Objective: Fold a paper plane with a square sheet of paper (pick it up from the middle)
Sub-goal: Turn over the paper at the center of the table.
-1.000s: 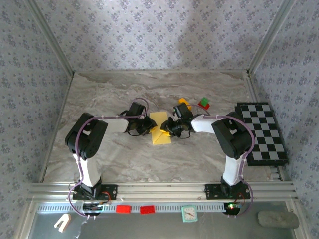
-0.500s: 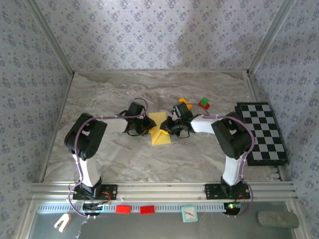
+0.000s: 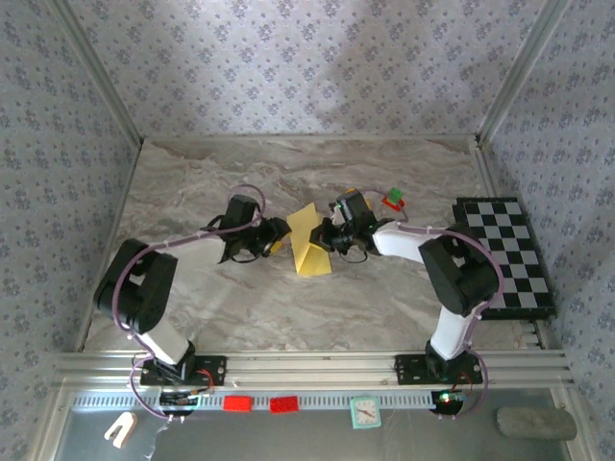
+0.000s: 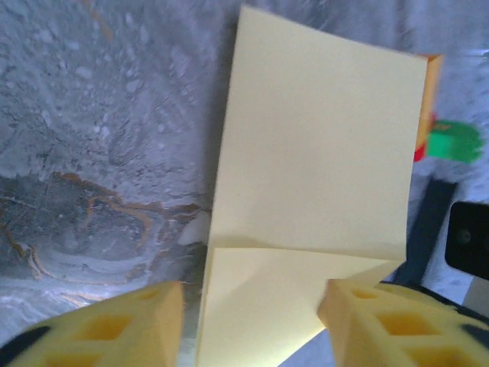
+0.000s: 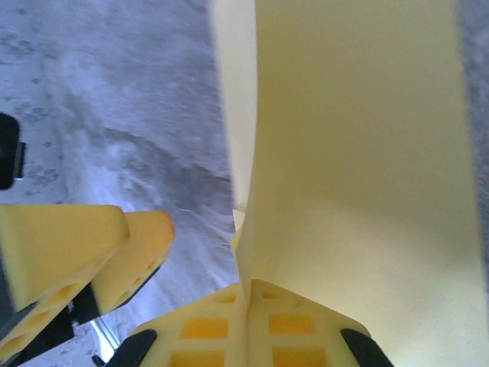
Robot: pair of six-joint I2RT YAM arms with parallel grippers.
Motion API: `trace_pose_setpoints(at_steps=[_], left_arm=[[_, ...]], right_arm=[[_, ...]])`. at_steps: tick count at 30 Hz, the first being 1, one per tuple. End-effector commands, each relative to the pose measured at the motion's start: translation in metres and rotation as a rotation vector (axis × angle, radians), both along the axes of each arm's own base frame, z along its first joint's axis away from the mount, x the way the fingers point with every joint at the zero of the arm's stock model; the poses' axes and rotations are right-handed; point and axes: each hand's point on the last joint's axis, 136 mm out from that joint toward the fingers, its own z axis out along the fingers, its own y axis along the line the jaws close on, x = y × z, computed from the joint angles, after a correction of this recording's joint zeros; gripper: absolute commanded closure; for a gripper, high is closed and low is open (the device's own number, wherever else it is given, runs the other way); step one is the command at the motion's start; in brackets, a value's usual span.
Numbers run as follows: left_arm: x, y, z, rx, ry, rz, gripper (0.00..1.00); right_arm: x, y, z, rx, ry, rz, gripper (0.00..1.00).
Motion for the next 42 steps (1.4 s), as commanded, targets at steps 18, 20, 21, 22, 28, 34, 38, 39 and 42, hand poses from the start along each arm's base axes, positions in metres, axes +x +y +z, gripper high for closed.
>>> trace_pose_setpoints(at_steps=[18,20,21,22,28,34,38,39,42], left_arm=[[-0.003,-0.057,0.135,-0.509,-0.375,-0.190,0.04],[-0.003,-0.057,0.137,-0.506,-0.381,-0.194,0.09],[-0.003,-0.057,0.138,-0.506,-0.387,-0.196,0.12],[-0.003,-0.057,0.139,-0.505,-0.394,-0.200,0.15],[-0.005,-0.057,0.142,-0.489,-0.411,-0.212,0.39],[-0.003,-0.056,0.142,-0.480,-0.416,-0.211,0.60],[-0.001,-0.054,0.140,-0.467,-0.414,-0.204,0.75],[-0.001,-0.053,0.139,-0.462,-0.414,-0.203,0.79],[-0.001,-0.052,0.134,-0.434,-0.410,-0.203,0.85]], right_arm=[[0.014,-0.009,0.150,0.374,-0.230,0.074,0.97],[0.015,-0.011,0.150,0.383,-0.223,0.070,0.96],[0.015,-0.012,0.150,0.386,-0.217,0.066,0.96],[0.016,-0.013,0.148,0.387,-0.211,0.064,0.96],[0.016,-0.014,0.142,0.385,-0.189,0.061,0.95],[0.016,-0.016,0.136,0.377,-0.169,0.052,0.91],[0.015,-0.022,0.130,0.348,-0.159,0.039,0.81],[0.015,-0.024,0.128,0.337,-0.158,0.034,0.77],[0.015,-0.036,0.123,0.287,-0.170,0.001,0.61]])
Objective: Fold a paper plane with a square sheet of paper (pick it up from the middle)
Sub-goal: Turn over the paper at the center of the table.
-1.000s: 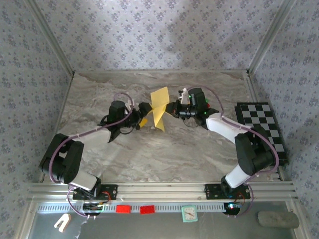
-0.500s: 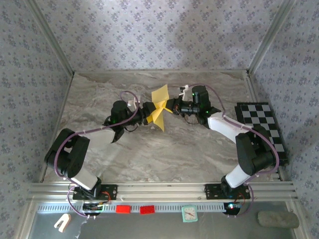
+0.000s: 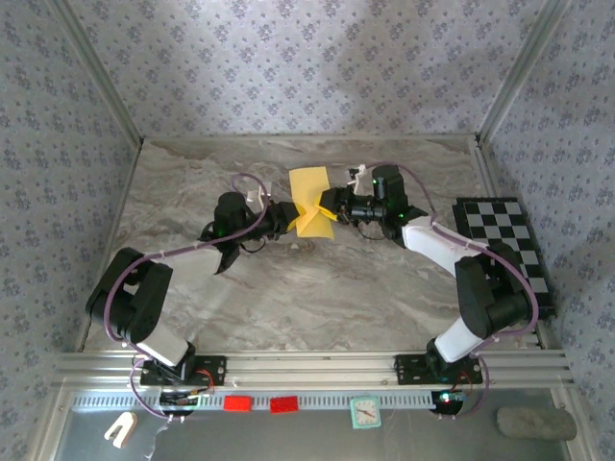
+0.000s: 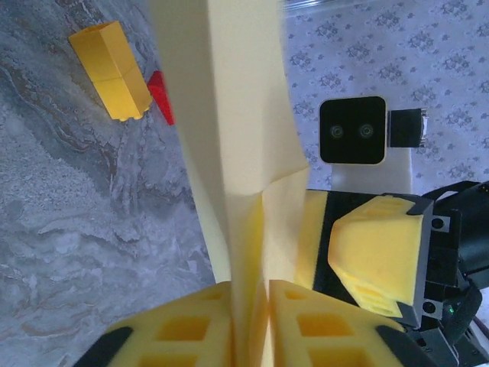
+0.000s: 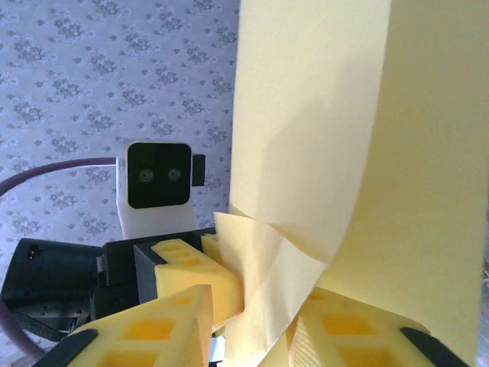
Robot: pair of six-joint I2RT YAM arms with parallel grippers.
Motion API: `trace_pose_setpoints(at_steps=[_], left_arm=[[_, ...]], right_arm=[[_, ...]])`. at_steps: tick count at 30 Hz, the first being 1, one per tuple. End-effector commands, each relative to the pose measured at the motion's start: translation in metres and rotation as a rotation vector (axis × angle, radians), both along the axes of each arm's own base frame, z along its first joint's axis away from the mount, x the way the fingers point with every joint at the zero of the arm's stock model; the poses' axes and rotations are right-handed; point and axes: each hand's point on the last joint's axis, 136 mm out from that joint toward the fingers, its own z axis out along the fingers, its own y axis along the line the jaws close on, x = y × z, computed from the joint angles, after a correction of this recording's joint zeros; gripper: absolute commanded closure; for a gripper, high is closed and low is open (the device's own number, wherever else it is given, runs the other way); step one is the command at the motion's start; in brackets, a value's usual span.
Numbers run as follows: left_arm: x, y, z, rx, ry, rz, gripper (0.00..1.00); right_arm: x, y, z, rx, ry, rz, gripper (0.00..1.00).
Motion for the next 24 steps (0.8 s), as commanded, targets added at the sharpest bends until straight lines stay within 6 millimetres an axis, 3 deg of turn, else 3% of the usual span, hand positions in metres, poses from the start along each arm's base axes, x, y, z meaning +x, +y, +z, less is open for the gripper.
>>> trace_pose_setpoints(at_steps=[1,7,10,14,21,24], left_arm=[[0.003,0.002,0.018,0.011,-0.067,0.000,0.86],[0.003,0.013,-0.004,0.179,-0.045,0.009,0.90],[0.000,0.026,-0.020,0.363,-0.033,0.011,0.91],[-0.010,0.063,-0.042,0.768,-0.028,0.021,0.92],[-0.004,0.118,-0.032,1.427,-0.060,0.046,0.91],[0.004,0.131,-0.028,1.658,-0.077,0.076,0.90]], right_arm=[[-0.005,-0.018,-0.002,-0.062,-0.009,-0.044,0.56],[-0.005,-0.059,-0.012,-0.210,-0.016,-0.162,0.45],[-0.009,-0.080,-0.021,-0.309,-0.002,-0.216,0.41],[-0.016,-0.103,-0.033,-0.436,0.017,-0.271,0.31],[-0.020,-0.121,-0.035,-0.469,0.000,-0.302,0.20],[-0.019,-0.129,-0.035,-0.481,-0.013,-0.336,0.17]])
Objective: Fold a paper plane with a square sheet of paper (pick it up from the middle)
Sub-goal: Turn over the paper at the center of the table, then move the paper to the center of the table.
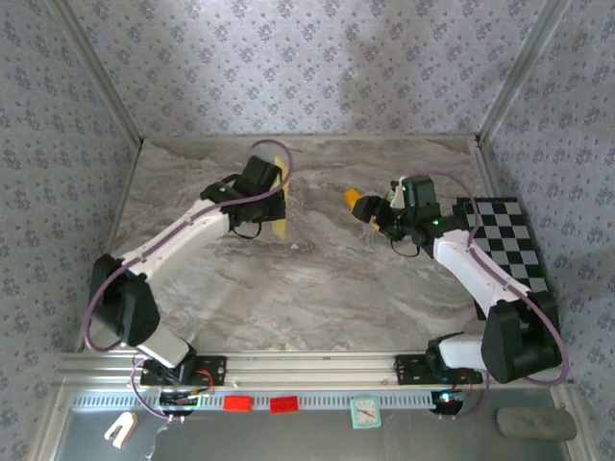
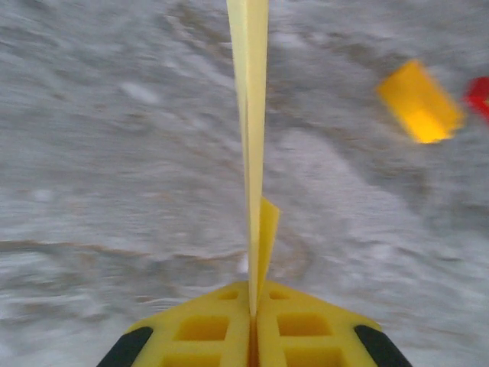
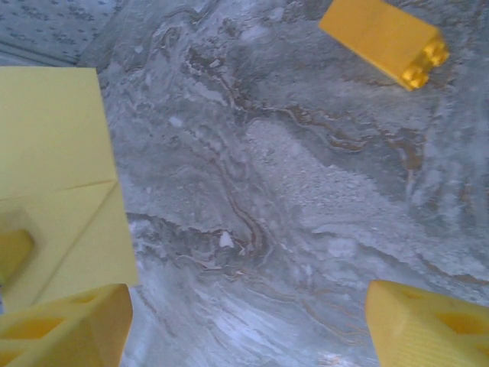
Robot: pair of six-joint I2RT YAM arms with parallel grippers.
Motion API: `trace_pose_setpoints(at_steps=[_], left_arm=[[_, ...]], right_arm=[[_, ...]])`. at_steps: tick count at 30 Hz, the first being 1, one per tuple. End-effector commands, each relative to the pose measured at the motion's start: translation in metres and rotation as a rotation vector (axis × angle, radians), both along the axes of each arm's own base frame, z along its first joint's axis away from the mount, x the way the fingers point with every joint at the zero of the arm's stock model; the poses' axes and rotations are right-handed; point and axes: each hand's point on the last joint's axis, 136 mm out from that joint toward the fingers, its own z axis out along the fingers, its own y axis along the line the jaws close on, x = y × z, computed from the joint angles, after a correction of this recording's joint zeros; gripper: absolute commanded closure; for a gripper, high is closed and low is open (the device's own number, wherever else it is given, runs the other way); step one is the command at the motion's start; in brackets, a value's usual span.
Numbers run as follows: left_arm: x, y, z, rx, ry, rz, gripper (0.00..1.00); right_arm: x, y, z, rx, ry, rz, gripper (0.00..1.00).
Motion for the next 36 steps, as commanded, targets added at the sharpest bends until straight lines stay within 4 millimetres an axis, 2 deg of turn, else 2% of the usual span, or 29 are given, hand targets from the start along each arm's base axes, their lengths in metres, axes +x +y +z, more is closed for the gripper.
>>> trace_pose_setpoints(at_steps=[1,3,6,11,14,16,20,23,26,30,33,36], left_arm=[[-0.016,0.063,-0.022,0.533,0.074,0.041,0.90],[-0.011,0.059,-0.024,0.643,0.066,0.045,0.90],[-0.012,0.046,-0.037,0.706,0.086,0.043,0.90],[-0.019,0.017,-0.078,0.700,0.170,0.043,0.88],[-0.031,-0.008,-0.104,0.544,0.268,0.035,0.81],[-0.038,-0.028,-0.115,0.401,0.304,0.018,0.73],[-0.042,-0.059,-0.117,0.161,0.350,-0.001,0.57],[-0.038,-0.068,-0.108,0.051,0.361,-0.006,0.49],[-0.030,-0.067,-0.095,-0.047,0.351,0.009,0.41],[-0.016,-0.047,-0.081,-0.148,0.329,0.074,0.35],[-0.006,-0.025,-0.077,-0.193,0.306,0.147,0.28],[0.000,0.003,-0.077,-0.201,0.288,0.234,0.22]], right_arm=[[-0.003,-0.015,-0.002,-0.052,-0.020,-0.037,0.16],[0.000,-0.022,-0.003,-0.053,-0.022,-0.060,0.16],[0.005,-0.032,-0.004,-0.052,-0.022,-0.090,0.15],[0.010,-0.048,-0.009,-0.065,-0.022,-0.119,0.15],[0.012,-0.055,-0.014,-0.052,-0.011,-0.130,0.15],[0.012,-0.056,-0.017,-0.032,-0.007,-0.130,0.16],[0.012,-0.058,-0.019,-0.010,0.005,-0.130,0.16],[0.012,-0.055,-0.022,-0.001,0.015,-0.116,0.16],[0.012,-0.050,-0.027,0.009,0.034,-0.094,0.17],[0.012,-0.035,-0.037,0.019,0.080,-0.046,0.17],[0.010,-0.011,-0.046,0.024,0.117,0.012,0.18],[0.006,0.025,-0.051,0.030,0.150,0.097,0.20]])
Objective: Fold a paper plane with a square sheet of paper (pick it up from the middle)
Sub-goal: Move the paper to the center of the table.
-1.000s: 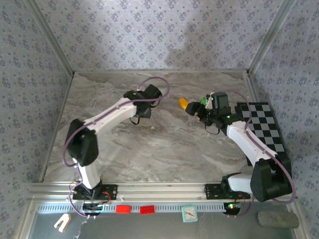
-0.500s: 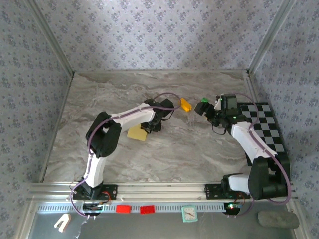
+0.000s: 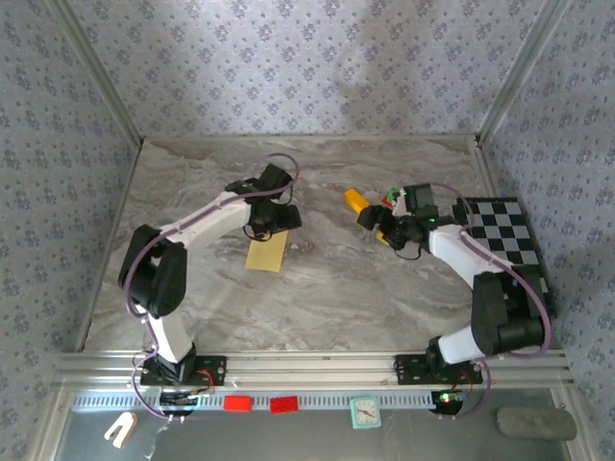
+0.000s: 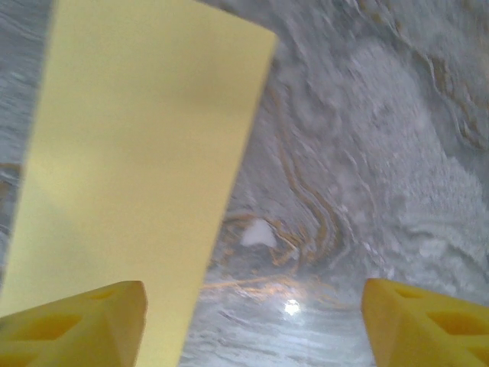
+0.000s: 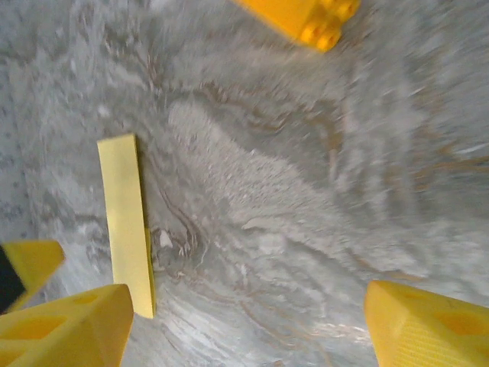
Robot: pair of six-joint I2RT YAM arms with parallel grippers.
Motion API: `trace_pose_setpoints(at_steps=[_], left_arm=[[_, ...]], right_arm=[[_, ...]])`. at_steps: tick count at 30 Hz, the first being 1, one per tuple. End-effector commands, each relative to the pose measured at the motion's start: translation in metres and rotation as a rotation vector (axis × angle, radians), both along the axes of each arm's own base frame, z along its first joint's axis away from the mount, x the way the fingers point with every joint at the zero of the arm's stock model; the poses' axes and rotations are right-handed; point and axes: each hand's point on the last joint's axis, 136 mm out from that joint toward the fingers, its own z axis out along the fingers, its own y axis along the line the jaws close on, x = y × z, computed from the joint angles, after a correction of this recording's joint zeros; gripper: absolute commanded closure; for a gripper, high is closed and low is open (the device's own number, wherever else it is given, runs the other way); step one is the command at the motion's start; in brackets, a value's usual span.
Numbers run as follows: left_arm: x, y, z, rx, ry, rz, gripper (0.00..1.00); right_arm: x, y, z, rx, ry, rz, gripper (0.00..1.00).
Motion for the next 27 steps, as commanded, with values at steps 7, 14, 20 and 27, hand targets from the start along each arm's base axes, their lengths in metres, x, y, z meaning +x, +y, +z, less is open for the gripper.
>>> trace_pose_setpoints(at_steps=[7,14,20,27], left_arm=[[0.014,0.056,0.024,-0.098,-0.079,0.219,0.06],[0.011,0.094,0.028,-0.138,-0.133,0.304,0.00],[0.004,0.122,0.026,-0.180,-0.160,0.325,0.00],[-0.009,0.142,0.025,-0.225,-0.173,0.306,0.00]], right_arm=[[-0.009,0.115,0.006,0.062,0.058,0.270,0.30],[-0.019,0.168,-0.006,0.057,0.123,0.398,0.40],[-0.015,0.210,-0.027,0.020,0.097,0.414,0.44],[0.003,0.248,-0.041,-0.020,0.084,0.409,0.47]])
